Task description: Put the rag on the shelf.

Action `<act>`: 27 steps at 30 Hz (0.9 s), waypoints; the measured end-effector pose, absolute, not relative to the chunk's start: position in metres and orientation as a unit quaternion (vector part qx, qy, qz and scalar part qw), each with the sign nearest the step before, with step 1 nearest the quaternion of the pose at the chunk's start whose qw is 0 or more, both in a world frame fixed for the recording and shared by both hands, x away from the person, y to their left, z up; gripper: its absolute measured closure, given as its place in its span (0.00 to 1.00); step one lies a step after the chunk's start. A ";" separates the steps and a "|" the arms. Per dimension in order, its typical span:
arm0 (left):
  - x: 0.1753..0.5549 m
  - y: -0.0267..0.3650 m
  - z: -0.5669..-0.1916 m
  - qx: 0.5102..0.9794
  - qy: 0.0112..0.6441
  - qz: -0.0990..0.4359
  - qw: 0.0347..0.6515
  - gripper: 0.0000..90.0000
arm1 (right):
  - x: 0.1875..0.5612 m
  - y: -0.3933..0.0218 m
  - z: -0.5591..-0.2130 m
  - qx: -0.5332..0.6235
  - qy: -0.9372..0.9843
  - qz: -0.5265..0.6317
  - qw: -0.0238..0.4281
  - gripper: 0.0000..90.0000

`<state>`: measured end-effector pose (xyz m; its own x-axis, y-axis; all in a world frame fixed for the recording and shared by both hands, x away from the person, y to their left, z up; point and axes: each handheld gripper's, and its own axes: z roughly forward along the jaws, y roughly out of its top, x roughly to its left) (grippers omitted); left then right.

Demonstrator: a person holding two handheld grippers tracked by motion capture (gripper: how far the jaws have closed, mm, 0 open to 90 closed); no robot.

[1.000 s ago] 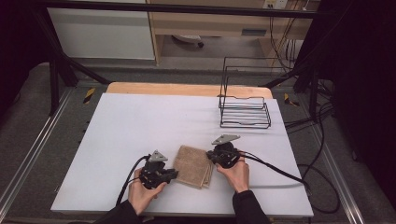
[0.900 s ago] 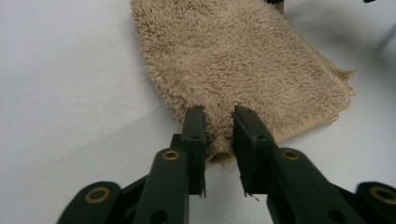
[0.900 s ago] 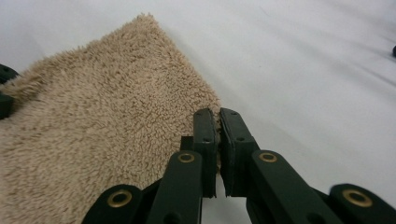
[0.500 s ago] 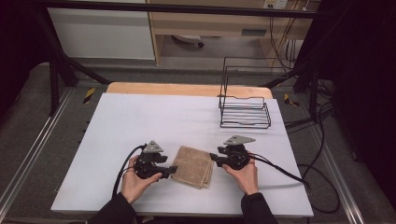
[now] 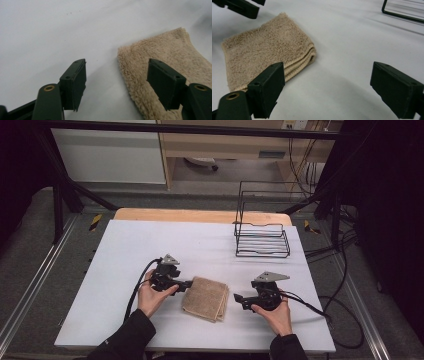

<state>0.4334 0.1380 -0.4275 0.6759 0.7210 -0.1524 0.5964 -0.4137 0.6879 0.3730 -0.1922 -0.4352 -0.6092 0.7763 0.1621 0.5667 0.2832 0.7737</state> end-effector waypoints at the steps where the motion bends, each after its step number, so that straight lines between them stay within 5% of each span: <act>1: 0.436 0.135 -0.429 0.838 0.393 0.083 0.369 0.38 | 0.371 -0.194 -0.436 0.425 0.792 0.419 0.124 0.11; 7: 0.446 0.119 -0.434 0.843 0.390 0.083 0.361 0.48 | 0.368 -0.196 -0.435 0.426 0.790 0.423 0.126 0.11; 10: 0.450 0.115 -0.435 0.842 0.395 0.075 0.360 0.64 | 0.367 -0.196 -0.435 0.427 0.787 0.427 0.125 0.13; 15: 0.453 0.116 -0.441 0.847 0.396 0.057 0.351 0.73 | 0.369 -0.195 -0.434 0.436 0.778 0.437 0.116 0.19; 27: 0.450 0.111 -0.442 0.851 0.388 0.049 0.350 0.88 | 0.388 -0.169 -0.433 0.456 0.768 0.435 0.116 0.32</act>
<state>0.4496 0.1108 -0.4422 0.6949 0.6940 -0.1884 0.6259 -0.4546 0.6337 0.3876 -0.1692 -0.4326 -0.5565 0.8015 0.2188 0.6000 0.2056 0.7731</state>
